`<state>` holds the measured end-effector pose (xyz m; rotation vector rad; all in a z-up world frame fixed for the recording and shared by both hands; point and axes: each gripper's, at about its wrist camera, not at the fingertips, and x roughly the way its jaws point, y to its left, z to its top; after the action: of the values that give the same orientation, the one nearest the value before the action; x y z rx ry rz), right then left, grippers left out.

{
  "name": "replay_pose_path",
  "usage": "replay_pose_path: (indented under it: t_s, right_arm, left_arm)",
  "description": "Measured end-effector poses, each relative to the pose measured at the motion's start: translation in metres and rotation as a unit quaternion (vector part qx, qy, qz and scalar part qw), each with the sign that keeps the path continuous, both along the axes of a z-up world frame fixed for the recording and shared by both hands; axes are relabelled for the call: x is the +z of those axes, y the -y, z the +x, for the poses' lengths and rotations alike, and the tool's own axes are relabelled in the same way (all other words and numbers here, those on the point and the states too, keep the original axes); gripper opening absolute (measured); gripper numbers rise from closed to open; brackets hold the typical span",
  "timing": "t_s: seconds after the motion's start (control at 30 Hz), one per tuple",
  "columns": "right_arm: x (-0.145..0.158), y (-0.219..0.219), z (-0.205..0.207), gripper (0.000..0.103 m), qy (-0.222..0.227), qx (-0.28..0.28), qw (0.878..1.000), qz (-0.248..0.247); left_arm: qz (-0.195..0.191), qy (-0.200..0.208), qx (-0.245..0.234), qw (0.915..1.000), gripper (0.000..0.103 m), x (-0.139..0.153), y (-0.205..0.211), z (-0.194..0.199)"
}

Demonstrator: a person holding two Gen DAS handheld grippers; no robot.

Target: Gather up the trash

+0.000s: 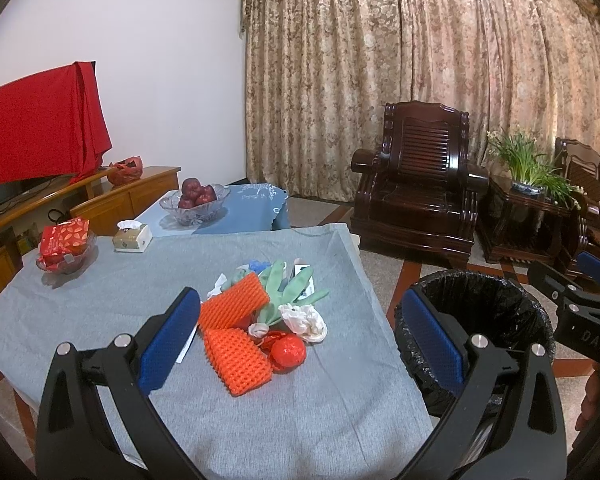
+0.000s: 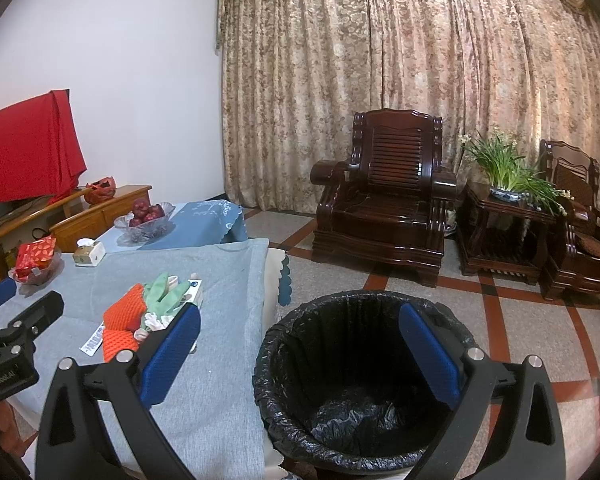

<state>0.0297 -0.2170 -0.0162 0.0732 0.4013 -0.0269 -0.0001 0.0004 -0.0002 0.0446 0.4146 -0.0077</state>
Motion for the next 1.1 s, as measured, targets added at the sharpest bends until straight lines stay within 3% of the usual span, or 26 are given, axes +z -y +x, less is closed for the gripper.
replay_pose_path:
  t_s: [1.1]
  right_arm:
    - [-0.0016,-0.0003,0.0002,0.097,-0.002,0.000,1.000,0.003]
  left_arm:
    - [0.000,-0.003,0.000,1.0000,0.098,-0.0066,-0.0066,0.0046]
